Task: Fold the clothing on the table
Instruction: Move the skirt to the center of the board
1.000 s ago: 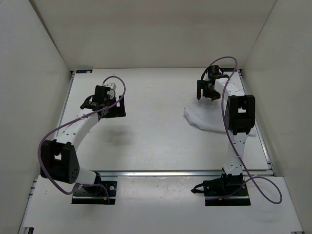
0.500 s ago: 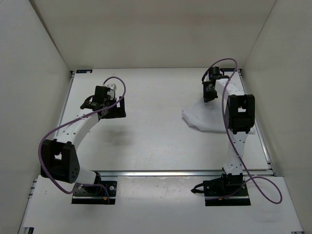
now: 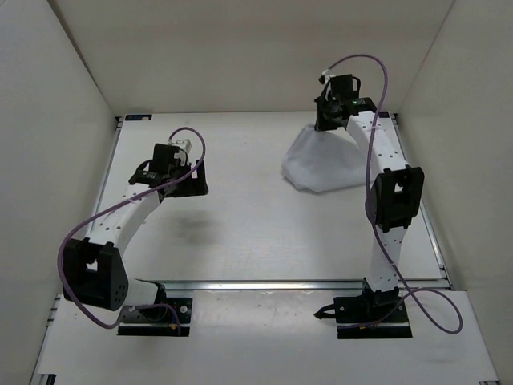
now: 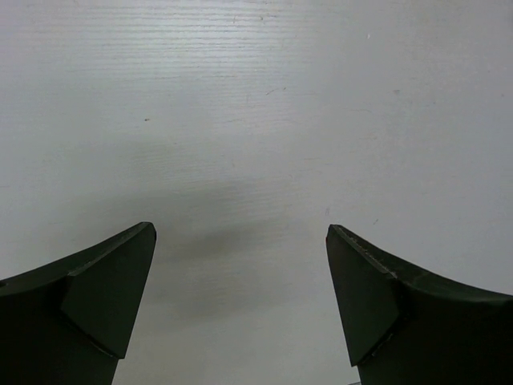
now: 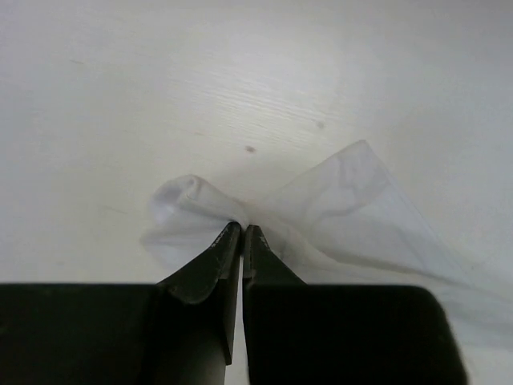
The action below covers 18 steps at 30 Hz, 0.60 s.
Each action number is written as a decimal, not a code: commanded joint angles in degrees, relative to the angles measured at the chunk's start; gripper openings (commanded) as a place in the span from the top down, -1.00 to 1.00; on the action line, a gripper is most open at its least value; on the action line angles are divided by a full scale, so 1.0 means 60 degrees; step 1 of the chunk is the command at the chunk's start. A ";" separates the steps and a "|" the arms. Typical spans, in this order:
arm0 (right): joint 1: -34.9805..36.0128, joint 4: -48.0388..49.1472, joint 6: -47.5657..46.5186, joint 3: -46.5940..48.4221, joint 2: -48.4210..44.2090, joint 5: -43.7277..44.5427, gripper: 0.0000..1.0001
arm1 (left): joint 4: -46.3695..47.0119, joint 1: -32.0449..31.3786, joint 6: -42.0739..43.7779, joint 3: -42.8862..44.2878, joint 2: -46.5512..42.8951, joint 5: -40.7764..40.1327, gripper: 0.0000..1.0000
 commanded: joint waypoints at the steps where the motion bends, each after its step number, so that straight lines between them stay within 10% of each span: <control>1: 0.0996 0.0544 0.0220 0.1090 -0.2103 -0.0418 1.00 | 0.0429 -0.0002 -0.0141 -0.0224 -0.0897 0.0346 -0.97; 7: 0.1893 0.0953 0.0439 0.0440 -0.3950 -0.0708 1.00 | 0.0782 0.0144 -0.0551 -0.0561 -0.1732 0.0448 -0.98; 18: 0.1953 0.3120 0.1405 -0.9899 -0.8108 -0.2378 1.00 | 0.1383 -0.0001 -0.1019 -0.2127 -0.3213 0.1561 -0.97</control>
